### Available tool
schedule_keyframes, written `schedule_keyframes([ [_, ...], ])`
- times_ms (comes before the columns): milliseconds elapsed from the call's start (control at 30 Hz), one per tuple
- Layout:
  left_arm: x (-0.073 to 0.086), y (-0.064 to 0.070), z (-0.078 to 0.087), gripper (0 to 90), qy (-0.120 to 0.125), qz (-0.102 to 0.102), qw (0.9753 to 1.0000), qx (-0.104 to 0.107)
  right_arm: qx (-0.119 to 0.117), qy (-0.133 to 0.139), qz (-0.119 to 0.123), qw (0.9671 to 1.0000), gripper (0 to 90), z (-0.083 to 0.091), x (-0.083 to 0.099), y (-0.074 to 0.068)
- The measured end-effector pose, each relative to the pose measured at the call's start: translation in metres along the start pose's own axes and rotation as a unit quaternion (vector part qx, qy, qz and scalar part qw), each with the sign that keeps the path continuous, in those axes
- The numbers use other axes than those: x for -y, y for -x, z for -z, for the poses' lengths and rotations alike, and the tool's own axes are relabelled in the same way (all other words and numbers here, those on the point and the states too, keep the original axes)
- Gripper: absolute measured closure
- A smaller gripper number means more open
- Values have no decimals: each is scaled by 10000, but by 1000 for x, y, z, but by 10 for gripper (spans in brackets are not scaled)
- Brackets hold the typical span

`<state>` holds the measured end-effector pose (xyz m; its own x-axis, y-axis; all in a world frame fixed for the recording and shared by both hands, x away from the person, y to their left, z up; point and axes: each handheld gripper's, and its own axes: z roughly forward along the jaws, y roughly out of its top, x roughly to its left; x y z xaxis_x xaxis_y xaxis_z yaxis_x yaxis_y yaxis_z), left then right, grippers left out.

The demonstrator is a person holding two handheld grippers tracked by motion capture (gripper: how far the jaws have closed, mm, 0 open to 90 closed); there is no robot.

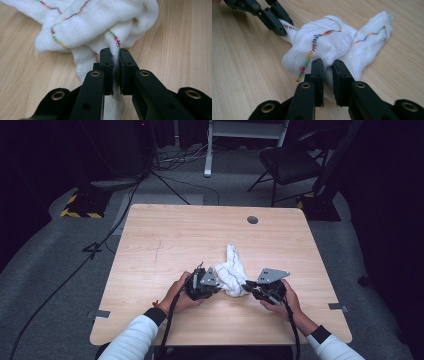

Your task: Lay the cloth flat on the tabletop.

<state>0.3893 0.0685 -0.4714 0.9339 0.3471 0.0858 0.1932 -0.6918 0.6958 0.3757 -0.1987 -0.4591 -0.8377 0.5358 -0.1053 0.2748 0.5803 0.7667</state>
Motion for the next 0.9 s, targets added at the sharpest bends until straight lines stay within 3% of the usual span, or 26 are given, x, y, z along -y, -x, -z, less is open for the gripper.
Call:
schedule_keyframes([
  [233, -1, -2, 8, 837, 155, 52, 9999, 24, 64, 125, -19, 9999, 767, 8, -1, 5],
  [267, -1, -1, 8, 837, 116, 23, 9999, 28, 86, 55, -13, 9999, 703, 6, 0, 4],
  [433, 0, 1, 7, 837, 96, -12, 9999, 58, 24, 134, 61, 9999, 775, 9, 0, 1],
  [533, 0, 3, 6, 838, 39, -41, 9999, 136, 106, 133, 228, 9996, 886, 11, -1, -4],
  [600, 0, 4, 5, 838, 10, -65, 9999, 129, 187, 167, 272, 9993, 900, 13, -2, -5],
  [700, -1, 4, 7, 837, 77, -81, 9999, 128, 76, 126, 206, 9997, 900, 13, -2, -3],
  [767, -1, 5, 6, 837, 42, -77, 9999, 143, 53, 123, 156, 9998, 865, 12, -1, -3],
  [800, -1, 6, 5, 837, 0, -129, 9998, 155, 0, 121, 65, 9999, 784, 10, 0, -2],
  [833, -1, 6, 5, 837, 0, -129, 9998, 155, 0, 121, 65, 9999, 784, 10, 0, -2],
  [867, -1, 8, 4, 837, 5, -120, 9998, 167, -112, 224, 25, 9997, 699, 10, 0, -2],
  [900, -2, 9, 4, 837, -9, -152, 9997, 188, -162, 256, 30, 9995, 686, 10, -1, -3],
])
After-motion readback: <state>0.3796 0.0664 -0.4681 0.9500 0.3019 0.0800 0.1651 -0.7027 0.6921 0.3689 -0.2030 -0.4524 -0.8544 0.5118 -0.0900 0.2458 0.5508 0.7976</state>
